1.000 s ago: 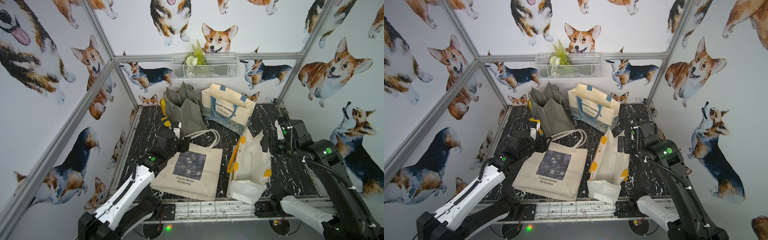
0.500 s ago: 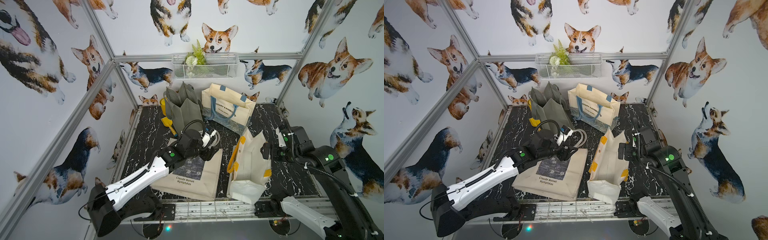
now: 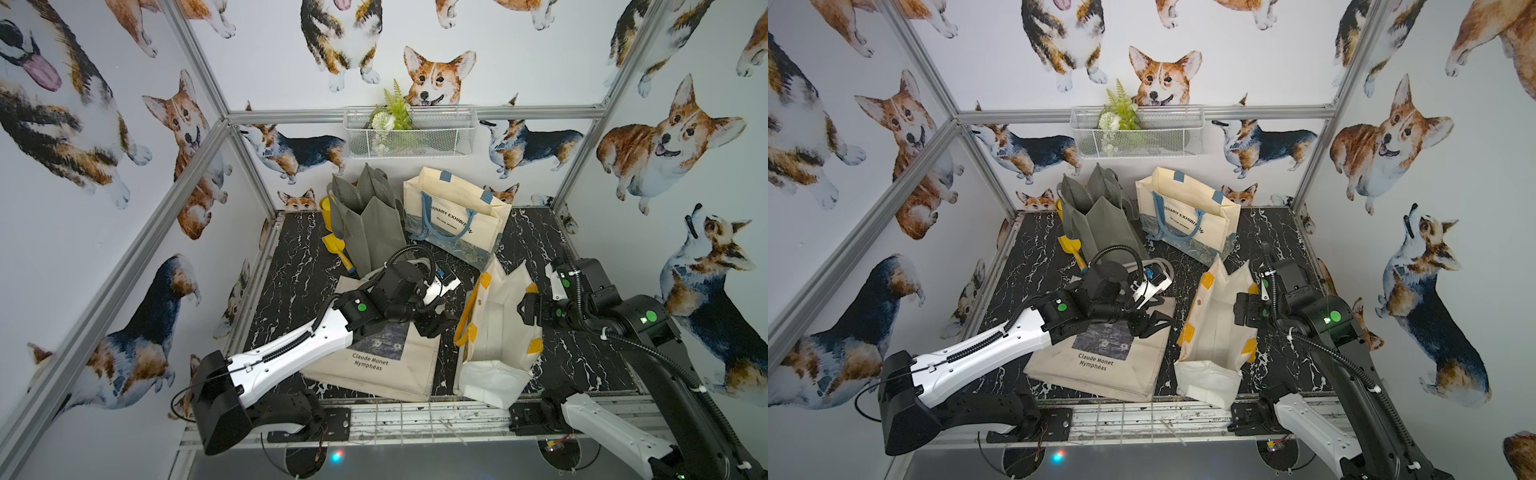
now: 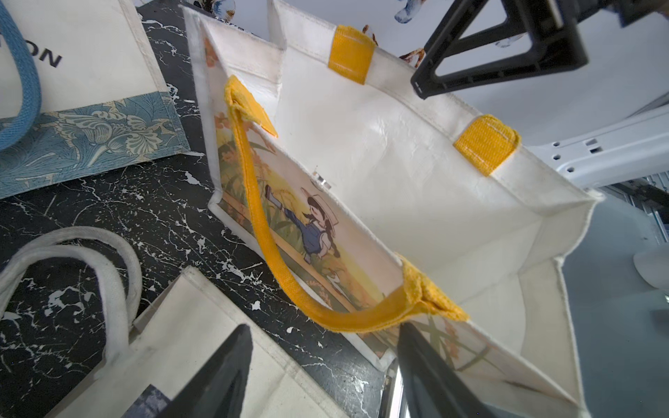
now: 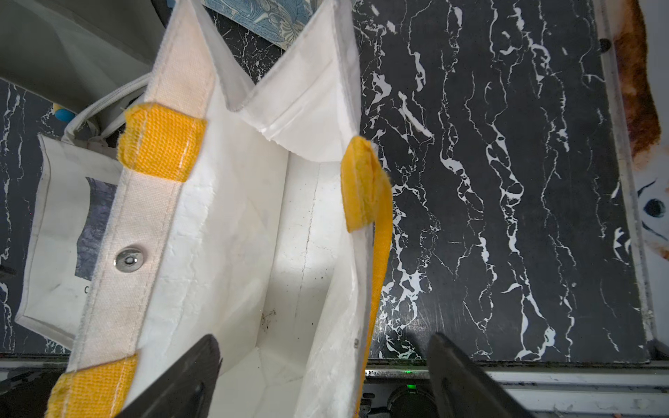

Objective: Put away the canvas bag
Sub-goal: Pick up the canvas bag from the center of the board.

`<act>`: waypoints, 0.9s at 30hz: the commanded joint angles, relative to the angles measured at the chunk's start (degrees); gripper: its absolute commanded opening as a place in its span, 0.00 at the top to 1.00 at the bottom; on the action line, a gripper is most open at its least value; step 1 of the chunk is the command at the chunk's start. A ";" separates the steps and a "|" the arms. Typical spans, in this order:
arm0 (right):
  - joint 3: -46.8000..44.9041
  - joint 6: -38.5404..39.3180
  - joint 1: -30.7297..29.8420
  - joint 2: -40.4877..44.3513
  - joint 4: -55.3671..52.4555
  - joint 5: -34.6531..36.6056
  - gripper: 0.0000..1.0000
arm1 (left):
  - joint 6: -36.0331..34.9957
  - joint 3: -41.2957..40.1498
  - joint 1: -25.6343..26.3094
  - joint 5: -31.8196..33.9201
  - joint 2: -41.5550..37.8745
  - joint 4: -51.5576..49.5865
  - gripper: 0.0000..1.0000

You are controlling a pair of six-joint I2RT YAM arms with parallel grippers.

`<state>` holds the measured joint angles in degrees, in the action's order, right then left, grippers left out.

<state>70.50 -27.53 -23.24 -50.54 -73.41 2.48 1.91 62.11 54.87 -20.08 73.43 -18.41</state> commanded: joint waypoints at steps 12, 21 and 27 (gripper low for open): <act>-1.67 -1.74 0.04 1.46 3.91 -5.28 0.48 | -3.79 -1.74 5.24 -0.32 -5.15 -5.62 0.33; 5.83 -1.74 0.09 -2.88 -7.88 2.58 0.20 | -10.28 -1.70 9.25 0.40 -5.34 -8.83 0.31; 2.83 -4.35 0.12 -0.26 -10.47 2.04 0.00 | -13.19 -1.00 10.30 1.31 -1.03 -6.79 0.31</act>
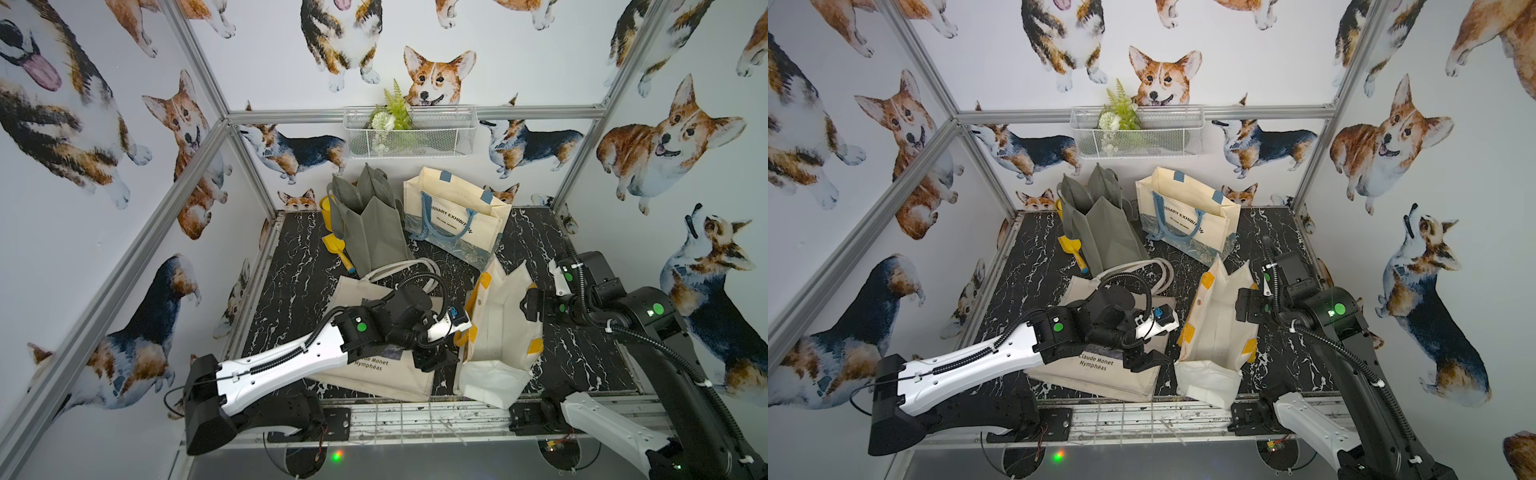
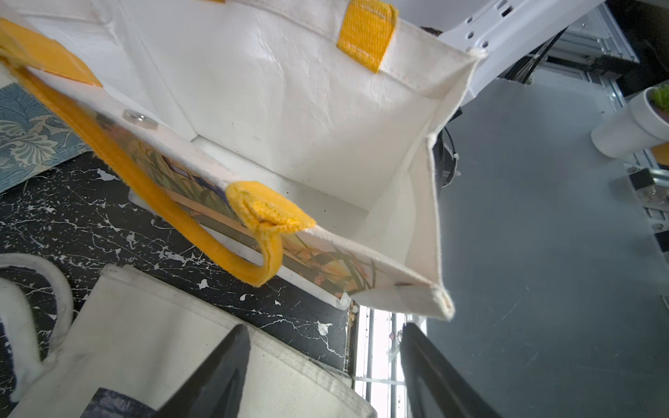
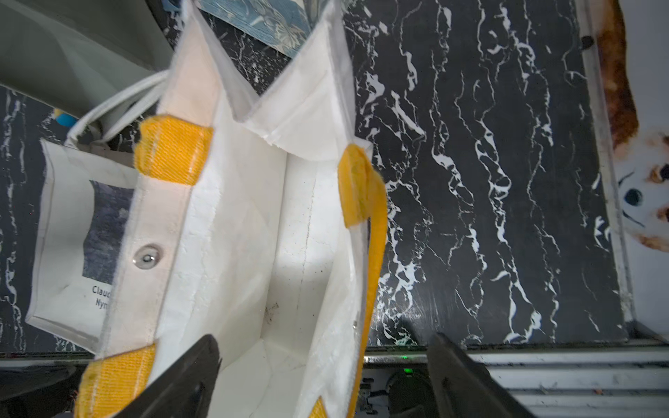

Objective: Put away the canvas bag
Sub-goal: Pick up the canvas bag from the center of the board.

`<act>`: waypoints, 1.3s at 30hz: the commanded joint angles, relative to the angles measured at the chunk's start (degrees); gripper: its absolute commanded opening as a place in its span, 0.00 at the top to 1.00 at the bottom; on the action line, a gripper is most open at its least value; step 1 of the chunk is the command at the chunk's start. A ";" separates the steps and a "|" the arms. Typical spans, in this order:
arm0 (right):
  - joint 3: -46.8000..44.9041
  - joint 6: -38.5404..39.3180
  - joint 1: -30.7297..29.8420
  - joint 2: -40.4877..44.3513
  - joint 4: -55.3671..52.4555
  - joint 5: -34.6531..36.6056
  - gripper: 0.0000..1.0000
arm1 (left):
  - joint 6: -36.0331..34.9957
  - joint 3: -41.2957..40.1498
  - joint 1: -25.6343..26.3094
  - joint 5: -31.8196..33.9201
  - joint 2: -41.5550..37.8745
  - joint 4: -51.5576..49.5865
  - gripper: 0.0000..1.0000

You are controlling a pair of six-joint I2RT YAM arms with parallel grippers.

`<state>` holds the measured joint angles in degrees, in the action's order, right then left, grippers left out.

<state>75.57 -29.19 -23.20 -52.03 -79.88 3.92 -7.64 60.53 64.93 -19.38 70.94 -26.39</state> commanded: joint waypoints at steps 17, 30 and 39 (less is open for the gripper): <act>-10.31 -6.05 0.08 0.63 9.99 -8.25 0.41 | -7.20 3.16 2.40 1.69 9.84 7.01 0.30; -12.63 -8.73 0.17 -1.05 17.76 -13.06 0.95 | -6.96 -12.19 2.50 3.64 -5.10 15.86 0.29; -11.49 -8.78 0.63 -4.60 21.93 -16.31 0.95 | -6.47 -13.73 2.50 -2.73 -6.46 18.01 0.24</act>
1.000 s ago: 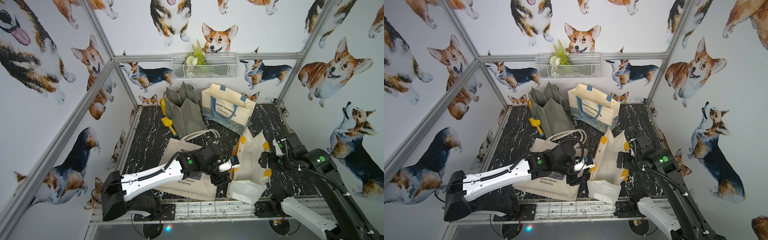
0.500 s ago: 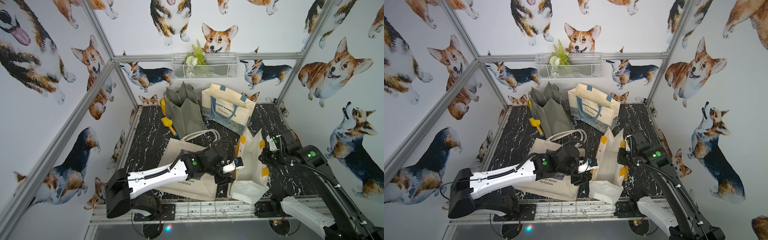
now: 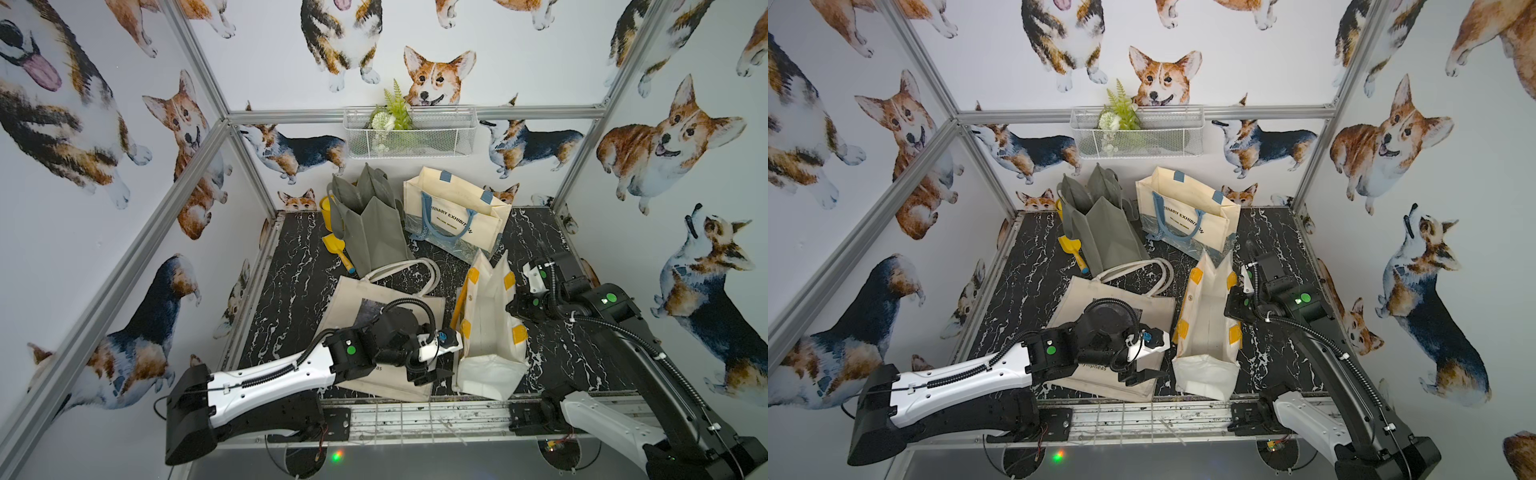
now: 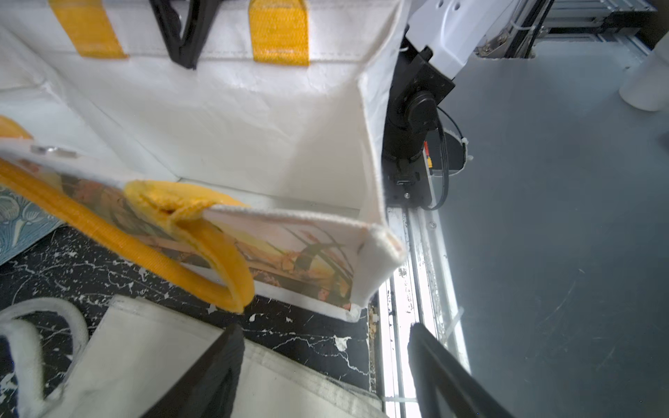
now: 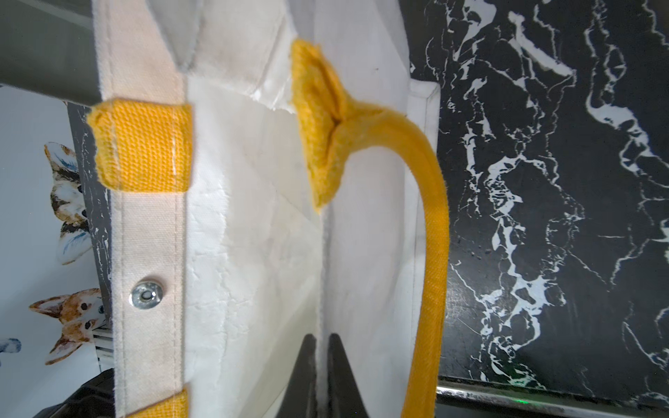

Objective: Put away the canvas bag
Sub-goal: Pick up the canvas bag from the center of the board.

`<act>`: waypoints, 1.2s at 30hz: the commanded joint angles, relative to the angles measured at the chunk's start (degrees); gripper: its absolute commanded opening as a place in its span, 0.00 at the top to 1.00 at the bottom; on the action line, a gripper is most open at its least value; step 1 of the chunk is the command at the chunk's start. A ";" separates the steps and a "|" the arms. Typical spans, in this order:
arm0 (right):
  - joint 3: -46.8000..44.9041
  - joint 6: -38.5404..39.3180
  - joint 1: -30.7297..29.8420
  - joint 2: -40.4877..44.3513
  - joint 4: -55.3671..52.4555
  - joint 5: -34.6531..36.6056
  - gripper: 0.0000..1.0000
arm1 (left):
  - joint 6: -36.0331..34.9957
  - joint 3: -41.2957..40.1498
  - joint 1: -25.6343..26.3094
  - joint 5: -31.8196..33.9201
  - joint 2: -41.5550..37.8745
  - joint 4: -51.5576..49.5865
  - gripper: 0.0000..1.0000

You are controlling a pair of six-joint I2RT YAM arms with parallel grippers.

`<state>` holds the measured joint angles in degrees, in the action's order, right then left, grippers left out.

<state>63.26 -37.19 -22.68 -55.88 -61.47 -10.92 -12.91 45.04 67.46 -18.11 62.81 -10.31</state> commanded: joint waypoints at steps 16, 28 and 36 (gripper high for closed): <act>3.46 -1.34 0.62 -2.88 6.42 -2.74 0.96 | 2.84 6.69 0.04 4.62 13.18 15.95 0.26; 4.64 1.38 0.57 -3.84 7.51 1.43 0.86 | 6.40 12.92 -0.67 12.11 17.40 13.48 1.00; 6.54 9.12 0.65 -1.22 2.39 7.22 0.36 | 9.62 15.97 -4.66 12.07 17.14 10.48 1.00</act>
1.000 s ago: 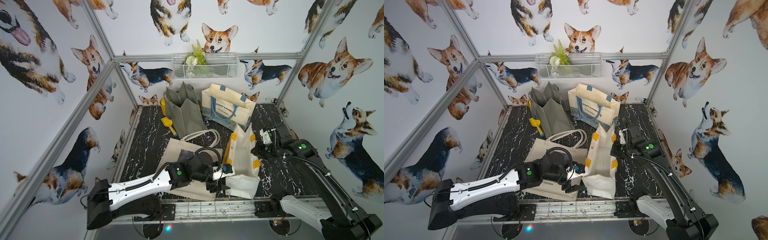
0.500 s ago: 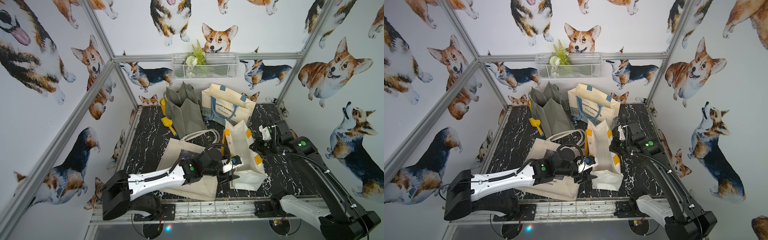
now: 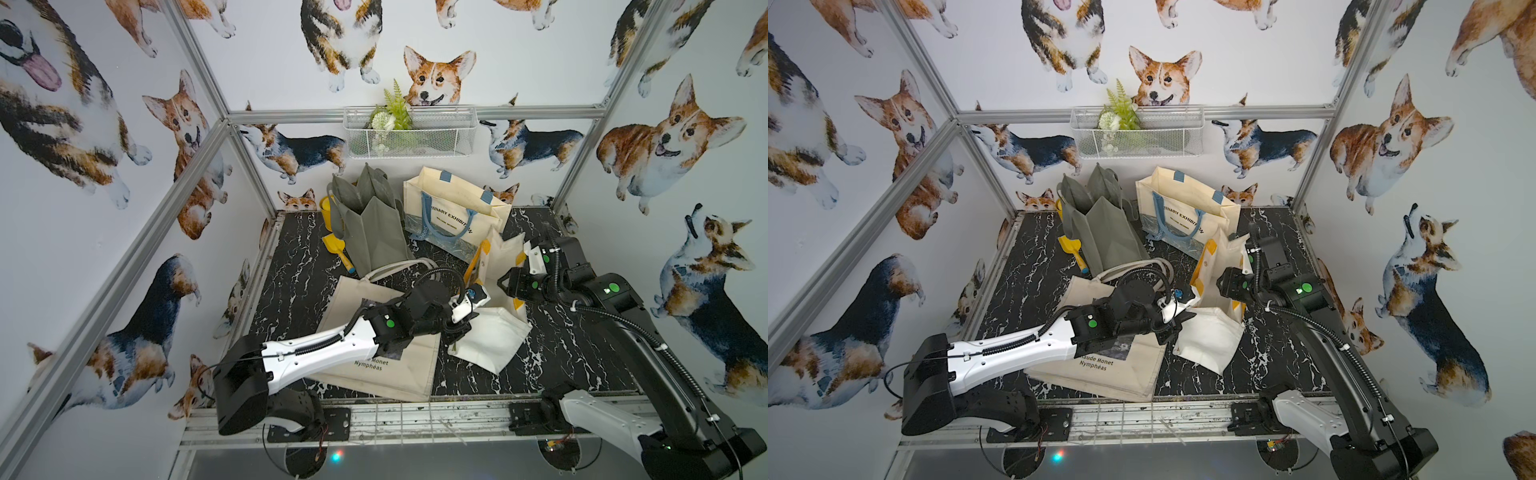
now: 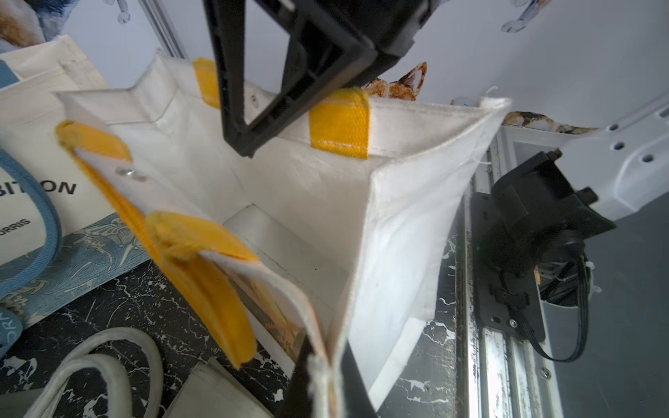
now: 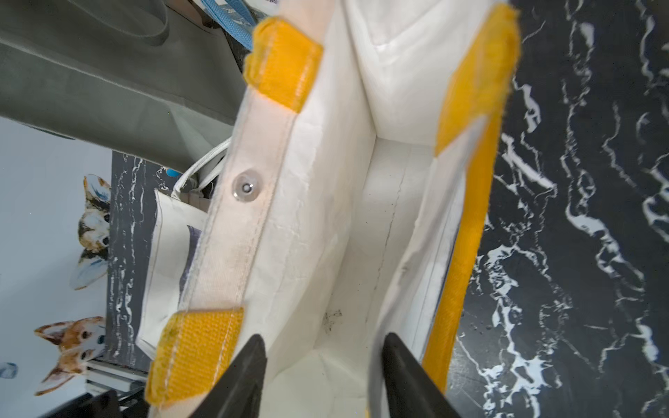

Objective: Put away the canvas bag
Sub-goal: Pick up the canvas bag from the center of the board.

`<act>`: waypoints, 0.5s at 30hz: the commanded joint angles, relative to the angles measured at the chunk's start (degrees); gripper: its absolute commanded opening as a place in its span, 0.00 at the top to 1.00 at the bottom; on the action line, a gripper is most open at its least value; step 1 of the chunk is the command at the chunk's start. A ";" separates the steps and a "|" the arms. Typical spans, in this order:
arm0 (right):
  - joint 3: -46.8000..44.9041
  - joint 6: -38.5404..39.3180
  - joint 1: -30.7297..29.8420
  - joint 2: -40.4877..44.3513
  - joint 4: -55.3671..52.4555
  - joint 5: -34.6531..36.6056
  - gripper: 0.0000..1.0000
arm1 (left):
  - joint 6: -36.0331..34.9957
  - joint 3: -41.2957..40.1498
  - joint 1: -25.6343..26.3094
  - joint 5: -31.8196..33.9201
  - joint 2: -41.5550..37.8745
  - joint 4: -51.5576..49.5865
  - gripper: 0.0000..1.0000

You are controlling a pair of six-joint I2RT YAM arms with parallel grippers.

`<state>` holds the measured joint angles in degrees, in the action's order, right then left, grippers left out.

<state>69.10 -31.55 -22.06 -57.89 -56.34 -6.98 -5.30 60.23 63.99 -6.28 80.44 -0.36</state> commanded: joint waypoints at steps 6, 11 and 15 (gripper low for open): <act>1.09 6.43 0.07 5.83 -4.86 6.37 0.12 | 5.12 -0.32 -6.00 -4.16 -2.40 1.43 1.00; -0.65 7.95 0.09 11.45 -5.96 7.09 0.08 | 5.00 2.29 -6.89 -6.11 -1.83 -1.51 1.00; -5.19 8.35 0.09 16.60 -5.33 6.60 0.07 | 8.17 2.11 -8.57 -7.39 -1.96 -1.10 1.00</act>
<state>65.65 -24.34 -22.00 -43.16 -60.71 -1.10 0.30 61.84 56.38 -12.08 78.65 -3.36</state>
